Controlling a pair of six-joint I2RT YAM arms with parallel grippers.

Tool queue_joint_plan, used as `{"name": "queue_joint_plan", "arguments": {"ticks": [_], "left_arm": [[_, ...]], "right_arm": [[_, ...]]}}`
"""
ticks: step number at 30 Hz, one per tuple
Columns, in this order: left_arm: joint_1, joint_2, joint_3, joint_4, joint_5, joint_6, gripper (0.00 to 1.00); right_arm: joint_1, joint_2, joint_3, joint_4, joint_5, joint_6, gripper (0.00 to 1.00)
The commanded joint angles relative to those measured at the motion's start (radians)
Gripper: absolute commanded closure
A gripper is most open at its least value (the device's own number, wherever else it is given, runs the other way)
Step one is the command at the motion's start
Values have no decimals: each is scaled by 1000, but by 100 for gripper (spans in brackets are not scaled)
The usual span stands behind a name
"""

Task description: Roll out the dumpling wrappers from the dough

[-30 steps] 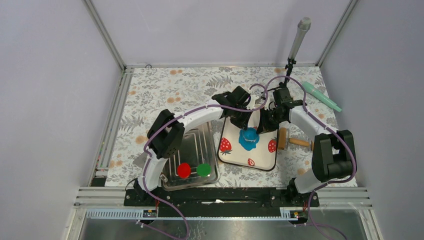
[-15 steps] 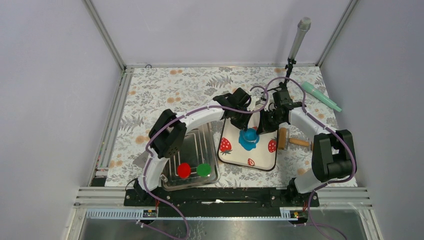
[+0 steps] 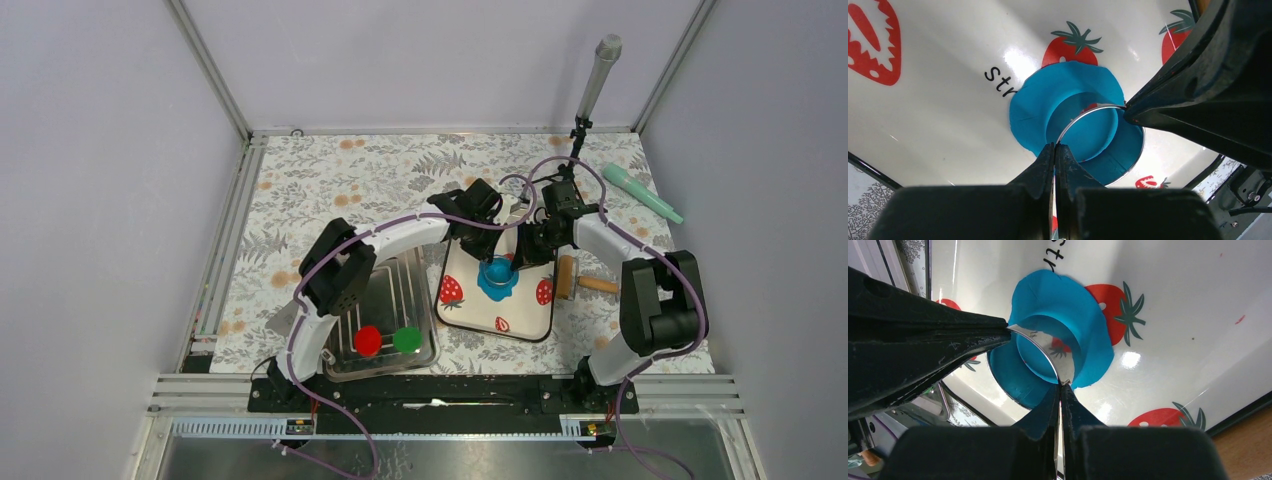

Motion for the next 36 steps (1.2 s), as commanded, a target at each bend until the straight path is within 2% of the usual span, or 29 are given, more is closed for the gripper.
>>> {"name": "queue_joint_plan", "arguments": {"ticks": [1,7,14,20,24,26,29,36], "left_arm": [[17,6,-22,23,-72,23,100],[19,10,-49,42,-86,11,100],[28,-45,-160,190,-128,2,100],[52,-77,-144,183,-96,-26,100],[89,-134,-139,159,-57,-75,67],[108,-175,-160,164,-31,-93,58],[126,-221,-207,177,12,-107,54],[129,-209,-274,197,89,-145,54]], "right_arm": [[0,20,2,-27,55,-29,100],[0,34,0,-26,64,-41,100],[0,51,0,-22,75,-45,100],[-1,36,100,-78,68,-43,98],[-4,17,170,-148,25,-42,87],[-6,3,175,-177,14,-36,82],[-6,-6,151,-191,0,-33,80],[-19,-3,108,-187,7,-42,79]]}}
